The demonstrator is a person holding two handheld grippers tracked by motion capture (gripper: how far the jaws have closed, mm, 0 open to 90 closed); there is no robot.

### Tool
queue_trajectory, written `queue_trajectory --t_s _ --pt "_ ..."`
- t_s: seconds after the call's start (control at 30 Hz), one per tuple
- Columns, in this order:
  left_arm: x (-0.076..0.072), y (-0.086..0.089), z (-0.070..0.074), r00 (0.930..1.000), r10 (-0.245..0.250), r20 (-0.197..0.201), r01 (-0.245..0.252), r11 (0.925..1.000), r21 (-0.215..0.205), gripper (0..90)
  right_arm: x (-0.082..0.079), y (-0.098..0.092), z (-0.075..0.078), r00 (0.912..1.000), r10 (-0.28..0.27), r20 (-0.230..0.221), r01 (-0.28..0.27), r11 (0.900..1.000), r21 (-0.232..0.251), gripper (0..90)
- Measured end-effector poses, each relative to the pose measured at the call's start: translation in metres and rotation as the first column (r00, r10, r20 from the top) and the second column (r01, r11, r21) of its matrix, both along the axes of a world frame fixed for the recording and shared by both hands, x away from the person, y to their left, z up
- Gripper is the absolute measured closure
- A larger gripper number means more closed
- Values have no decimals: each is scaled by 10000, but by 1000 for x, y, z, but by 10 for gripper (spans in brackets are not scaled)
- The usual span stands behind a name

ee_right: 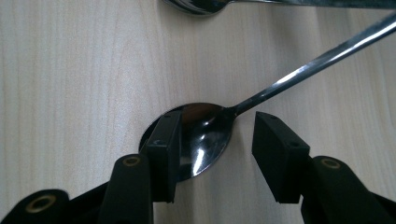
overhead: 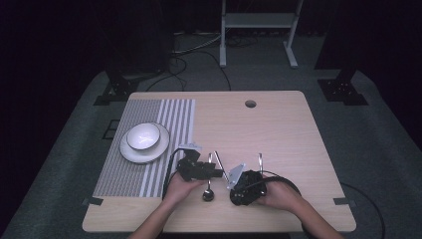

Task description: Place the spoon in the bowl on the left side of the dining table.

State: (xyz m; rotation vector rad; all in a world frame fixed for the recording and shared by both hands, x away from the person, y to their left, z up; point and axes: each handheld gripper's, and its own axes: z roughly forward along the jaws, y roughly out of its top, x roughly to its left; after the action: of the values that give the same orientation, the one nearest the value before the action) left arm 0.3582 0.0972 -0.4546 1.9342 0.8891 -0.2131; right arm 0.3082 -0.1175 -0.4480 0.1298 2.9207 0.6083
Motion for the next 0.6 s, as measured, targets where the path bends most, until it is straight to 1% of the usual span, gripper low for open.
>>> queue_trajectory --t_s 0.03,0.13,0.17,0.2,0.27,0.37,0.4,0.43,0.47,0.53,0.6 --pt "3 -3 -1 10000 15 -92 -16 9999 -121 426 0 0 0 10000 2 -4 -2 10000 21 520" --pt "6 -6 -1 9999 78 -76 -79 9999 -111 456 0 -1 0 10000 31 2 -31 10000 52 523" --pt "8 -7 -2 9999 84 -107 -85 9999 -104 463 0 -1 -1 10000 1 -25 0 10000 97 525" --pt "11 -9 -3 9997 120 -218 -123 9998 -137 465 0 -2 -1 10000 9 -30 -9 9999 114 525" --pt "12 -10 -3 9997 123 -224 -125 9999 -110 469 0 -2 -1 10000 6 -26 -5 9999 113 525" --pt "15 -11 -4 9994 212 -283 -219 9995 -246 503 0 -2 -1 10000 2 -29 -2 9999 132 524" --pt "15 -12 -4 9996 202 -178 -205 9997 -142 571 0 -2 -1 10000 -23 -41 24 9999 171 524" --pt "15 -12 -4 9996 202 -178 -205 9997 -142 603 0 -2 -1 10000 -31 -48 32 9998 196 524" --pt "15 -14 -5 9998 193 -110 -193 9998 -43 625 0 -3 -1 10000 -42 -54 43 9998 212 524" --pt "15 -14 -5 9998 204 -50 -204 9998 -41 670 0 -3 -1 10000 -51 -46 53 9997 249 524" --pt "17 -15 -6 9998 199 -41 -199 9998 -69 672 0 -4 -1 10000 -51 -30 52 9996 280 524"
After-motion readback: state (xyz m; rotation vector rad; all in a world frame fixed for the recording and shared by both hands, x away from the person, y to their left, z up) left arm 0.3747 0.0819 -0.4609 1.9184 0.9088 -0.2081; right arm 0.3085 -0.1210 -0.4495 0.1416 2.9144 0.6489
